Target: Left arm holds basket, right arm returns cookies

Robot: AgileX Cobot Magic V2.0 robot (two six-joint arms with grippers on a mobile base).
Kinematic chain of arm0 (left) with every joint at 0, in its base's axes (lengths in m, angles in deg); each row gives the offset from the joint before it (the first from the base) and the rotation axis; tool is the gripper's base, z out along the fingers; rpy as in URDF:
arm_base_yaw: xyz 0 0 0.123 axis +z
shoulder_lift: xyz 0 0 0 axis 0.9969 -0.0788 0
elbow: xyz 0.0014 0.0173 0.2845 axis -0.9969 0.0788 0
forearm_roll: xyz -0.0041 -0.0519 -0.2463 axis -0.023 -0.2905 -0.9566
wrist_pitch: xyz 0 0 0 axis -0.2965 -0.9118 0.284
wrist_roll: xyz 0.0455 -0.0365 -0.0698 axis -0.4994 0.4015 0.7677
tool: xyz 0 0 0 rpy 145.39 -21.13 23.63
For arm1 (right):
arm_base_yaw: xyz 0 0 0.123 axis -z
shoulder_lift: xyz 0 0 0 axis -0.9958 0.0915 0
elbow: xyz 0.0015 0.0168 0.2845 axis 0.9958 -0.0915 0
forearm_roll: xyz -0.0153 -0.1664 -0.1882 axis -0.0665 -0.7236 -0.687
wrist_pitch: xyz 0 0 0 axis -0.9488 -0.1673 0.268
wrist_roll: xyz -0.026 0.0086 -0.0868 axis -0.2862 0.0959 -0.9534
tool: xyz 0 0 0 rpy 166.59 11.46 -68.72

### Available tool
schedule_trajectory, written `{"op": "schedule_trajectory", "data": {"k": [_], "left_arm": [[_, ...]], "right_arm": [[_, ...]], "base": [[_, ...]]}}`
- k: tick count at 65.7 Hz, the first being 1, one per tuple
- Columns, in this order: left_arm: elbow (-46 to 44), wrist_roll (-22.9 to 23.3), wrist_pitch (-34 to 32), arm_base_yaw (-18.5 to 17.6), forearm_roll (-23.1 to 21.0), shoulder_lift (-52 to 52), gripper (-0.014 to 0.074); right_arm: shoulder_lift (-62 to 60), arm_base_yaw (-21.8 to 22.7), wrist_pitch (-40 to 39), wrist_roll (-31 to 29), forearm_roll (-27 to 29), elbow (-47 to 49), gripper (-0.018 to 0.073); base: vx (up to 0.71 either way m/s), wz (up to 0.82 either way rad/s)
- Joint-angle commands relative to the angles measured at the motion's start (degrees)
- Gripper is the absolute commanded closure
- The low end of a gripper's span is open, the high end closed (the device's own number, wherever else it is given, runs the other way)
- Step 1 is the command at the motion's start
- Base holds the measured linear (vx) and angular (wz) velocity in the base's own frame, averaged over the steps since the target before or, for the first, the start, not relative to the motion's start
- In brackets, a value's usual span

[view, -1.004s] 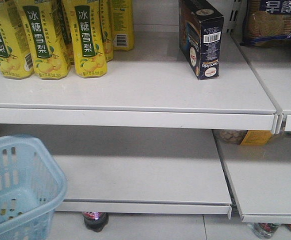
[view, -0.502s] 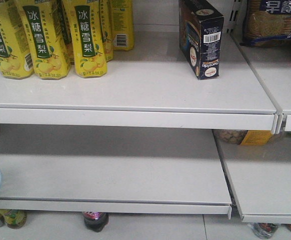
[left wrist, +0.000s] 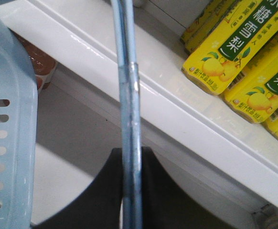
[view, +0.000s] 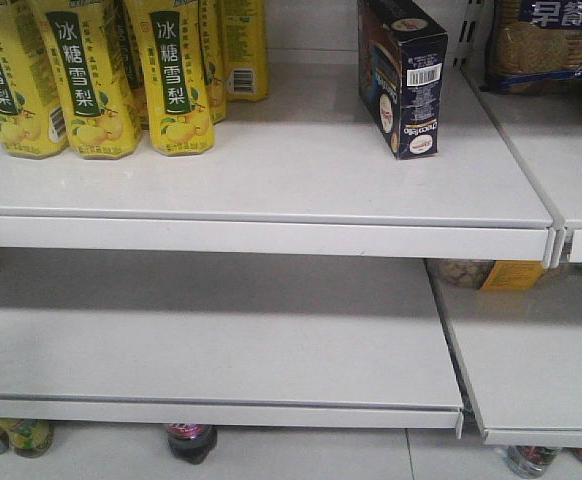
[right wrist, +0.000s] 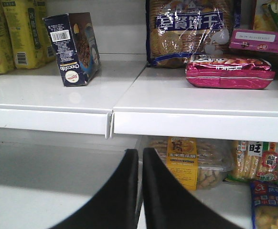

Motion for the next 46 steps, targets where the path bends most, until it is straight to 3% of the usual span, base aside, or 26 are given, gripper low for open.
{"op": "schedule_trajectory", "data": {"k": [1,15,33,37,46], "left_arm": [[-1.4,-6.4,-8.2,-0.1,2.0,1.2,0.0599],[6.6,-13.9,-11.1,0.5,1.9,9.6,0.0599],[21.9,-19.9,-29.1,0.7,2.1,17.4,0.0599],[23.9,-20.3,-29.0,0.7,2.1,19.4,0.0599],[23.8,-21.7,-21.7,0.7,5.0,23.3,0.0599]], "right_arm": [[1.0,0.3,-3.7,-0.5,-1.3,1.1,0.0566],[1.0,0.3,-3.7,-0.5,-1.3,1.1,0.0565],[1.0,0.3,-3.7,-0.5,-1.3,1.1,0.0565],[1.0,0.3,-3.7,-0.5,-1.3,1.1,0.0565],[1.0,0.3,-3.7,-0.5,-1.3,1.1,0.0565]], "base": [[0.0,0.0],[0.0,0.0],[0.0,0.0],[0.0,0.0],[0.0,0.0]]}}
